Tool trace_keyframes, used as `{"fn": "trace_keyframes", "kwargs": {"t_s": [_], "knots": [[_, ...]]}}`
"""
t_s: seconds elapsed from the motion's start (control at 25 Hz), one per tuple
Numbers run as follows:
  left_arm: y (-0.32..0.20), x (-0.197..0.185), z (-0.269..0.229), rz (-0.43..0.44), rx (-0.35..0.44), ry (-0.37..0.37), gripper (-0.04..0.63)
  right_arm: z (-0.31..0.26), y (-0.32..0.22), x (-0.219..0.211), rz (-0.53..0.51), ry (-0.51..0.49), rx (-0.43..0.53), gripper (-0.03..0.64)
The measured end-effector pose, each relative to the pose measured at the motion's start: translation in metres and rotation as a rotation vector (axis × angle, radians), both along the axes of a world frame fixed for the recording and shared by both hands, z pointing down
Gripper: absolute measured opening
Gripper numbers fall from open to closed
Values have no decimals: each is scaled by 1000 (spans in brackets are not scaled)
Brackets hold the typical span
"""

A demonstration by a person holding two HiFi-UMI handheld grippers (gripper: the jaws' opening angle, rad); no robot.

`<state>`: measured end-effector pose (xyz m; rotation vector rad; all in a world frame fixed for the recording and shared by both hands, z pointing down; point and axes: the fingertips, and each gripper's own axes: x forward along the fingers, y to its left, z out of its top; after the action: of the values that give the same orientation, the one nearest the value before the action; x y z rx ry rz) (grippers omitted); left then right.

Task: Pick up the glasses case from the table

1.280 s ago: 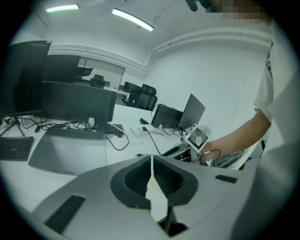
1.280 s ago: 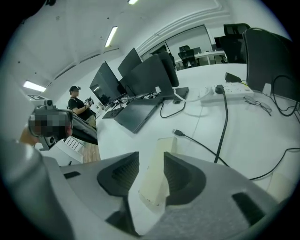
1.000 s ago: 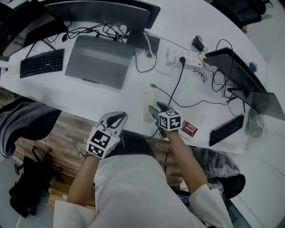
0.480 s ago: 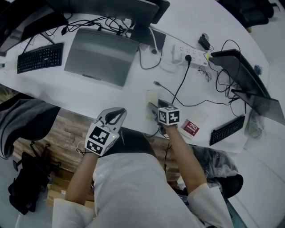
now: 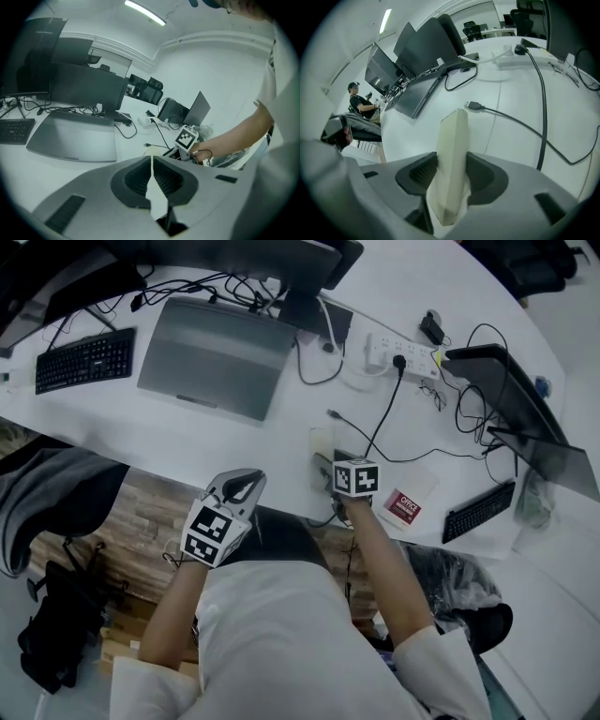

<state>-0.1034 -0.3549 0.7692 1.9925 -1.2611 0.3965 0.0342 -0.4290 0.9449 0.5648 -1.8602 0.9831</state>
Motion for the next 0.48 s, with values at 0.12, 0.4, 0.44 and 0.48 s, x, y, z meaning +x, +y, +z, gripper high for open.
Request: {"fn": "trace_keyframes", "kwargs": {"t_s": [0.12, 0.4, 0.44, 0.48], "knots": [[5, -4, 0, 2, 7, -8, 14, -6, 0, -2, 21, -39, -15, 178], [15, -14, -19, -23, 27, -29, 14, -25, 5, -4, 30, -100, 2, 147], [17, -14, -22, -28, 32, -33, 14, -29, 6, -6, 26, -116, 8, 146], [19, -15, -25, -32, 37, -38, 14, -33, 7, -8, 24, -136, 16, 146]]}}
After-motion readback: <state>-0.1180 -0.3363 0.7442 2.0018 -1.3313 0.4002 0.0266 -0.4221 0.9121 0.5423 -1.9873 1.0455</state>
